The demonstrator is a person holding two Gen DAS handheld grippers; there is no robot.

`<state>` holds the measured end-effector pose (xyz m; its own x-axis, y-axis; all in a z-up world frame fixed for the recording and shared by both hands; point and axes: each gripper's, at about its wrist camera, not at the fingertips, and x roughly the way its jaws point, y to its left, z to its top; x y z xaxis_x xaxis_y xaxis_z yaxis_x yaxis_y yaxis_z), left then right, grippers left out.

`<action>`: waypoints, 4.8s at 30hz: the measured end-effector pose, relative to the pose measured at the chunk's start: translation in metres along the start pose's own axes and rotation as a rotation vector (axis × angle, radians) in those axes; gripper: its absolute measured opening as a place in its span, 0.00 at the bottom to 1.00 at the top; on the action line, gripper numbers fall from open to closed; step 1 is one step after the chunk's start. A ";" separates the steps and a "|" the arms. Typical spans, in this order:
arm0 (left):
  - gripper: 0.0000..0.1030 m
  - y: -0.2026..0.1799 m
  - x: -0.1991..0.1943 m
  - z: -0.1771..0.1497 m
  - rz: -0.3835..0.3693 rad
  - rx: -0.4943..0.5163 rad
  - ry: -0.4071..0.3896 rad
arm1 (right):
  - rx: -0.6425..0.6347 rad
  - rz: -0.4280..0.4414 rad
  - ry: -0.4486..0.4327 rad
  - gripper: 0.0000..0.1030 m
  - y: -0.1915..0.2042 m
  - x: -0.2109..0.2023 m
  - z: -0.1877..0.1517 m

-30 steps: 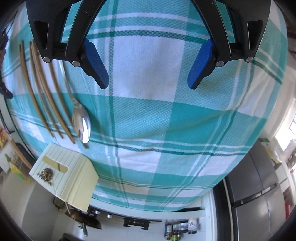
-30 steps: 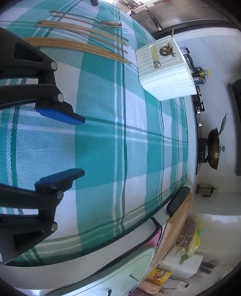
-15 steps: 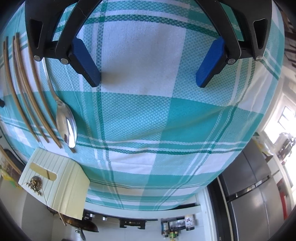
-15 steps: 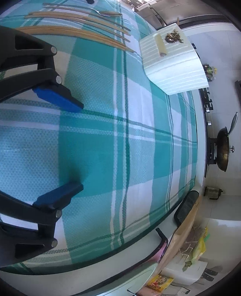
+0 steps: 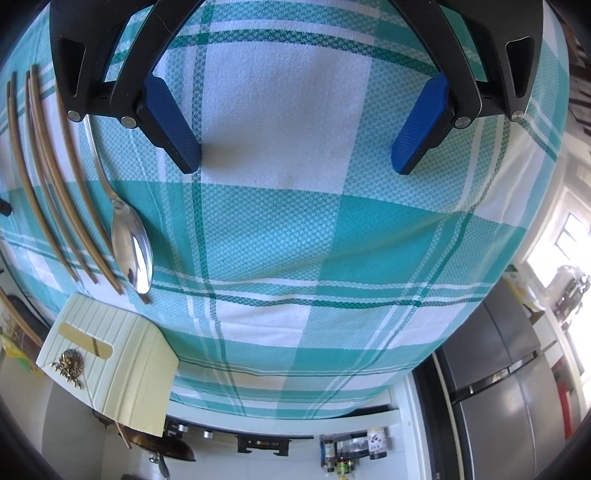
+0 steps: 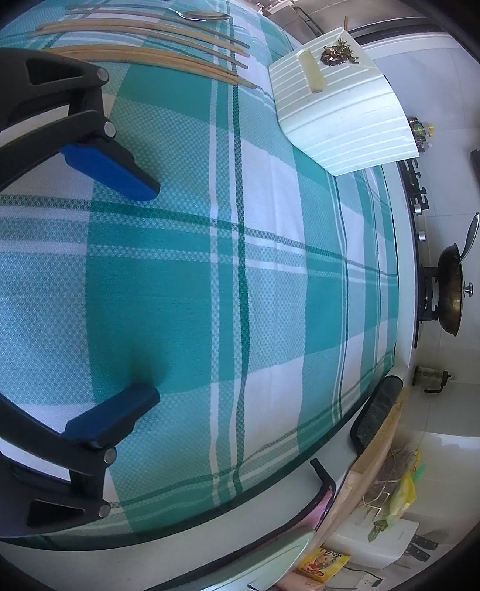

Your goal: Organize utensils

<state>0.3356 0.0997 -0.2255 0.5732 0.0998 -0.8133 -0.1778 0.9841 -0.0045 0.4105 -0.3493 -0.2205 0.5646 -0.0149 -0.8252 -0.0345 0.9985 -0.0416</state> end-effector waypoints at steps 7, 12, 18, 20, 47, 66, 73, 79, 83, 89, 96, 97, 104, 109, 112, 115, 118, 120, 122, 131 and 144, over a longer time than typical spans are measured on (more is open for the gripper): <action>1.00 0.000 0.000 0.000 -0.001 0.000 -0.001 | 0.000 0.000 0.000 0.99 0.000 0.000 0.000; 1.00 0.000 -0.001 0.000 -0.004 0.000 0.000 | 0.000 0.001 0.000 0.99 0.000 0.000 0.000; 1.00 0.000 -0.001 0.000 -0.005 0.000 0.000 | 0.000 0.001 -0.001 0.99 0.000 0.000 0.000; 1.00 0.000 -0.001 0.000 -0.005 -0.001 0.000 | 0.000 0.001 -0.001 0.99 0.000 0.000 0.000; 1.00 0.000 -0.001 0.000 -0.006 -0.001 0.000 | 0.000 0.003 -0.002 0.99 0.000 0.000 0.000; 1.00 0.000 -0.002 0.000 -0.007 -0.001 0.000 | 0.000 0.003 -0.002 0.99 -0.001 0.000 0.000; 1.00 0.000 -0.001 0.000 -0.007 -0.002 0.000 | 0.000 0.003 -0.002 0.99 -0.001 0.000 0.000; 1.00 0.000 -0.001 0.000 -0.007 -0.002 0.000 | 0.000 0.003 -0.002 0.99 -0.001 0.000 0.000; 1.00 0.000 -0.001 0.000 -0.007 -0.002 0.000 | 0.000 0.003 -0.002 0.99 -0.001 0.000 0.000; 1.00 0.000 -0.001 -0.001 -0.007 -0.002 0.000 | 0.000 0.003 -0.002 0.99 -0.001 0.000 0.000; 1.00 0.000 -0.002 0.000 -0.008 -0.002 0.000 | 0.000 0.003 -0.002 0.99 -0.001 0.000 0.000; 1.00 0.000 -0.002 0.000 -0.008 -0.002 0.000 | 0.000 0.004 -0.002 0.99 -0.001 0.000 0.000; 1.00 0.000 -0.002 0.000 -0.008 -0.002 0.000 | 0.000 0.004 -0.002 0.99 -0.001 0.000 0.000; 1.00 0.000 -0.002 0.000 -0.008 -0.002 0.000 | 0.000 0.004 -0.002 0.99 -0.001 0.000 0.000; 1.00 0.000 -0.002 0.000 -0.008 -0.002 0.000 | 0.000 0.005 -0.003 0.99 -0.001 0.000 0.000; 1.00 0.000 -0.002 0.000 -0.008 -0.003 0.000 | 0.000 0.005 -0.003 0.99 -0.001 0.000 0.000; 1.00 0.000 -0.002 0.000 -0.008 -0.003 0.000 | 0.000 0.005 -0.003 0.99 -0.001 0.000 0.000; 1.00 0.000 -0.002 0.000 -0.008 -0.002 0.000 | 0.000 0.005 -0.003 0.99 -0.001 0.000 0.000; 1.00 0.000 -0.002 0.000 -0.008 -0.002 0.000 | 0.000 0.005 -0.003 0.99 -0.001 0.000 0.000; 1.00 0.000 -0.002 0.000 -0.010 -0.002 0.001 | 0.001 0.005 -0.003 0.99 -0.001 0.000 0.000; 0.99 -0.039 -0.039 -0.001 -0.215 -0.091 0.033 | 0.001 0.005 -0.003 0.99 0.000 0.000 0.000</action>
<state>0.3192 0.0572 -0.1940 0.5794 -0.1169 -0.8066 -0.1270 0.9646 -0.2310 0.4108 -0.3495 -0.2207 0.5673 -0.0094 -0.8235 -0.0368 0.9986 -0.0368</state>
